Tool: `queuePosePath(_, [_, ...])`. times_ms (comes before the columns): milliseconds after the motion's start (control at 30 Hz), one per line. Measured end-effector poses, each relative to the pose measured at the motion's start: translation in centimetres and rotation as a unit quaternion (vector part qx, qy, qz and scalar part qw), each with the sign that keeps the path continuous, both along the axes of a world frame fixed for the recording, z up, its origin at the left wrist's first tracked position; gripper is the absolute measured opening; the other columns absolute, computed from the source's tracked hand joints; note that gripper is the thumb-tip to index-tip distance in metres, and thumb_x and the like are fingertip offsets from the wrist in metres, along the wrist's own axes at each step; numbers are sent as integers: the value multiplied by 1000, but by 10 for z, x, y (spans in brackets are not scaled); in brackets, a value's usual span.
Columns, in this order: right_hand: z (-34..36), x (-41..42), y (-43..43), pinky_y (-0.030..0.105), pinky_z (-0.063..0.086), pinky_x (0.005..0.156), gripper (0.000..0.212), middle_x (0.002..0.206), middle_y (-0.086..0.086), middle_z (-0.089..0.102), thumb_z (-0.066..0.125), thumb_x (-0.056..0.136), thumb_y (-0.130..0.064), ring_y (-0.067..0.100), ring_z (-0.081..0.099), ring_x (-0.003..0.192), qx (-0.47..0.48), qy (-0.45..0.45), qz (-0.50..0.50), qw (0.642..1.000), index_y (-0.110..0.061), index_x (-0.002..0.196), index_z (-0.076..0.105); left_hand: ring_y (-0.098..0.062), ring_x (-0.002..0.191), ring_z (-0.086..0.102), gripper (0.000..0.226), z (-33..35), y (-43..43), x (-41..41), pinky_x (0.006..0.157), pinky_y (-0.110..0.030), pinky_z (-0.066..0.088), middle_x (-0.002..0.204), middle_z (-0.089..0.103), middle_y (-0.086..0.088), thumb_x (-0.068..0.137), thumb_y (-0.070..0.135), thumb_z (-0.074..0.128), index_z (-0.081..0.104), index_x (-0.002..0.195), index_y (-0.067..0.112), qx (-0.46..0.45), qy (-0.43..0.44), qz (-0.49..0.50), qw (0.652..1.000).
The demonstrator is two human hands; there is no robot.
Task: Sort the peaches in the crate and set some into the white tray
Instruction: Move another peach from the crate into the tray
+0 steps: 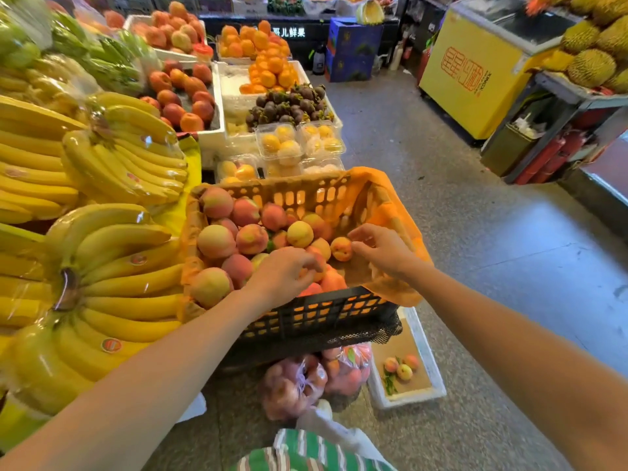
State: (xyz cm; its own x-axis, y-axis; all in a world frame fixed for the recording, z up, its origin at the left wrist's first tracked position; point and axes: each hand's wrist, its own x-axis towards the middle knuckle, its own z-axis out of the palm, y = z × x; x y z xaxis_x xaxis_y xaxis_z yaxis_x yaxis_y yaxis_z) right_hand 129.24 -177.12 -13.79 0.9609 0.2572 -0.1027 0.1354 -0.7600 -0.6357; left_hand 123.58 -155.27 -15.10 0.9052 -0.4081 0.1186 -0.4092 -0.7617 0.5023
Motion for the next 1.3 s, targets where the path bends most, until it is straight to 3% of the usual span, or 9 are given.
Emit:
queuePosePath(133, [-12,28,19,26,47,85,30,119,4,63,59,93,-21,17,59,109,-32,31,8,999,-15,122,60,-23,114,53,23,-10,29,23,100,-41,39,110,66,1,86,27,59,70,105,22,75,-60,128,987])
queuePosePath(300, [-39,68,27,29,47,90,40,132,8,56,58,92,-20,23,54,119,-81,94,7,992,-13,131,53,-27,141,25,51,-9,43,49,115,-46,19,150,39,-2,88,43,55,48,137,29,196,26,174,965])
queuePosePath(467, [-73,102,36,36,42,99,53,144,16,44,52,95,-26,31,46,128,-156,181,13,971,-9,143,37,-25,117,51,47,-17,54,73,91,-42,43,135,50,-5,86,41,56,52,131,27,211,51,181,959])
queuePosePath(600, [-95,114,40,38,38,107,66,151,16,35,52,95,-32,33,38,136,-190,228,-14,955,-8,149,25,-22,99,58,37,-14,58,86,73,-34,41,107,58,-1,87,40,55,59,120,25,196,87,150,965])
queuePosePath(867, [-110,123,45,39,47,96,65,133,20,49,65,83,-37,37,49,121,-302,225,-56,925,-5,134,41,-20,99,58,39,-7,82,118,74,-35,49,91,56,6,78,44,70,64,112,25,163,184,56,968])
queuePosePath(967, [-109,122,47,35,48,88,73,132,19,51,68,81,-31,36,51,121,-280,243,-80,925,-2,139,33,-18,95,58,47,-8,88,127,74,-31,46,91,57,7,73,46,76,64,113,23,136,219,24,966])
queuePosePath(1100, [-97,124,45,33,48,73,60,128,18,55,59,88,-44,33,57,109,-242,260,-109,928,0,128,49,-14,91,51,54,-7,94,136,77,-28,42,95,53,7,70,45,80,63,116,23,125,248,-21,960])
queuePosePath(1200, [-72,127,44,29,49,59,59,126,15,52,46,94,-50,28,56,97,-25,347,-171,922,-4,130,49,-13,91,49,57,-8,98,141,77,-26,40,93,49,8,69,44,82,62,118,24,123,273,-52,953])
queuePosePath(1300, [-43,125,42,32,53,83,58,127,18,57,49,90,-55,30,62,105,131,472,-143,860,-14,131,47,-14,98,54,57,-9,100,142,80,-28,45,101,53,9,69,45,81,60,119,26,124,287,-68,947])
